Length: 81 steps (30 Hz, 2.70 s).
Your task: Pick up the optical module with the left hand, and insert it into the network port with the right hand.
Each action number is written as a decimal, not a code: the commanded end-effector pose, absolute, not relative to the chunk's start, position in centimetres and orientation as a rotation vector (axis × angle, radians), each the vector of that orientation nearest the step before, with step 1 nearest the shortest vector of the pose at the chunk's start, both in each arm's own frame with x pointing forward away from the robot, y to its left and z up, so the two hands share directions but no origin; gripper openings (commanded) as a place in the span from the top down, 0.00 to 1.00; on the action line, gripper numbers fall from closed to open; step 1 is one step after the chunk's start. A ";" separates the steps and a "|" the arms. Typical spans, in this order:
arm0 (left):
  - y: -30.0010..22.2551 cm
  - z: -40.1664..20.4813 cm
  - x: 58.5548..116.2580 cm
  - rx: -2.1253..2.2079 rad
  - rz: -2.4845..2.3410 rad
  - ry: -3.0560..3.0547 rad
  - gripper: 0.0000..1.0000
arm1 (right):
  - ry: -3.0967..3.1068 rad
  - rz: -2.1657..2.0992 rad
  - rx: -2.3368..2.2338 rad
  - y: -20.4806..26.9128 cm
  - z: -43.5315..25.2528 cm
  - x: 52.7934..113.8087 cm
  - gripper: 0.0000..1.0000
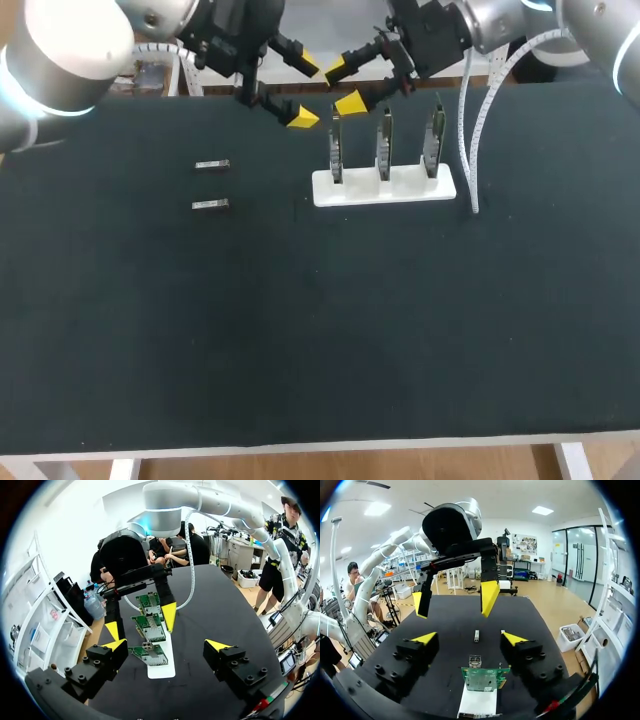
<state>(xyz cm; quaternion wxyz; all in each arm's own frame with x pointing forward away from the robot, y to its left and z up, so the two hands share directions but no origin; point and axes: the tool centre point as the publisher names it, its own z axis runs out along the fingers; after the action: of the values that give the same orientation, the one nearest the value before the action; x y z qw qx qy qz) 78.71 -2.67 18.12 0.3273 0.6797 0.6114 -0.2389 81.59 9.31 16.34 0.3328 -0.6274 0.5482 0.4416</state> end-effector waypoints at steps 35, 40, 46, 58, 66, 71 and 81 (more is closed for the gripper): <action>-2.7 18.2 78.7 1.784 -0.623 1.606 0.00 | 1.444 1.196 -1.627 8.9 15.1 82.2 1.00; -2.7 18.2 78.7 1.784 -0.623 1.606 0.00 | 1.447 1.209 -1.627 9.0 14.7 82.2 1.00; -2.7 18.2 78.7 1.784 -0.623 1.606 0.00 | 1.440 1.212 -1.634 9.2 14.8 82.3 1.00; -2.7 18.2 78.7 1.784 -0.623 1.606 0.00 | 1.431 1.191 -1.641 9.2 15.2 82.8 1.00; -2.7 18.2 78.7 1.784 -0.623 1.606 0.00 | 1.439 1.204 -1.638 9.3 14.7 83.0 1.00; -2.7 18.2 78.7 1.784 -0.623 1.606 0.00 | 1.443 1.208 -1.635 9.2 14.6 83.1 1.00; -2.7 18.2 78.7 1.784 -0.623 1.606 0.00 | 1.453 1.223 -1.628 9.2 14.0 83.1 1.00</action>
<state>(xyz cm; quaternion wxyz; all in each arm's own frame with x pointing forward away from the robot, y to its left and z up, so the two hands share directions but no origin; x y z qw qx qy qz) 78.71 -2.67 18.12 0.3273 0.6797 0.6113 -0.2389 82.13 9.03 14.38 0.3315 -0.6103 0.5632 0.4478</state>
